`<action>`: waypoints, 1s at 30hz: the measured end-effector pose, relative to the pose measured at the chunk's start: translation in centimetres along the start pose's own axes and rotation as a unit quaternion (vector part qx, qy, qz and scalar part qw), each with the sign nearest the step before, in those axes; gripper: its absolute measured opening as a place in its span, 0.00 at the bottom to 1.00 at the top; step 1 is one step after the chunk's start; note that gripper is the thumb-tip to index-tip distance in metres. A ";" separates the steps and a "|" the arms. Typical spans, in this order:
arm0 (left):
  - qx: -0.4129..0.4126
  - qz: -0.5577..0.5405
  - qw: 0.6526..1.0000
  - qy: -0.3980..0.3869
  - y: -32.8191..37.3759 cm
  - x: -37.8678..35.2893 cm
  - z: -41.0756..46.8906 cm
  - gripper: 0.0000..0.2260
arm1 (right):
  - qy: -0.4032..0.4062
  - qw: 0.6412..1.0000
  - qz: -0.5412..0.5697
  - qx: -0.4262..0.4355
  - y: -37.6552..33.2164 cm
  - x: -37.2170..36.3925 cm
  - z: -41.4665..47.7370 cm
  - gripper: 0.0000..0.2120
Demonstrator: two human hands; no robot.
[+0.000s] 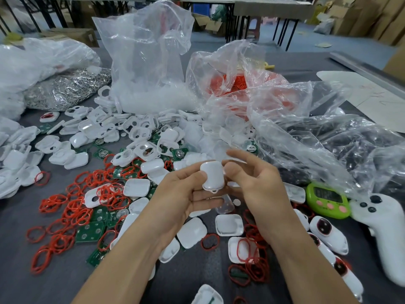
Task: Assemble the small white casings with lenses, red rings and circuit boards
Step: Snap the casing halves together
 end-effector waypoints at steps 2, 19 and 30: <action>-0.003 0.004 1.000 -0.006 0.0 -0.1 0.0 0.14 | -0.008 0.999 0.003 -0.030 0.2 -0.3 -0.2 0.09; -0.244 0.196 0.937 0.152 3.1 1.5 -1.2 0.15 | -0.009 0.998 -0.055 0.038 0.0 -0.7 -0.6 0.09; -0.290 0.189 0.925 0.158 3.6 1.7 -1.7 0.12 | -0.001 0.999 -0.040 0.020 0.2 -0.9 -0.9 0.14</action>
Point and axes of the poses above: each hand's wrist, its own z-axis towards the middle knuckle, its own x-axis out of the back of the hand, y = z × x, the point moved 8 cm from there along z, towards the middle knuckle, and after that the axes turned 10 degrees about y, right-handed, at the moved point
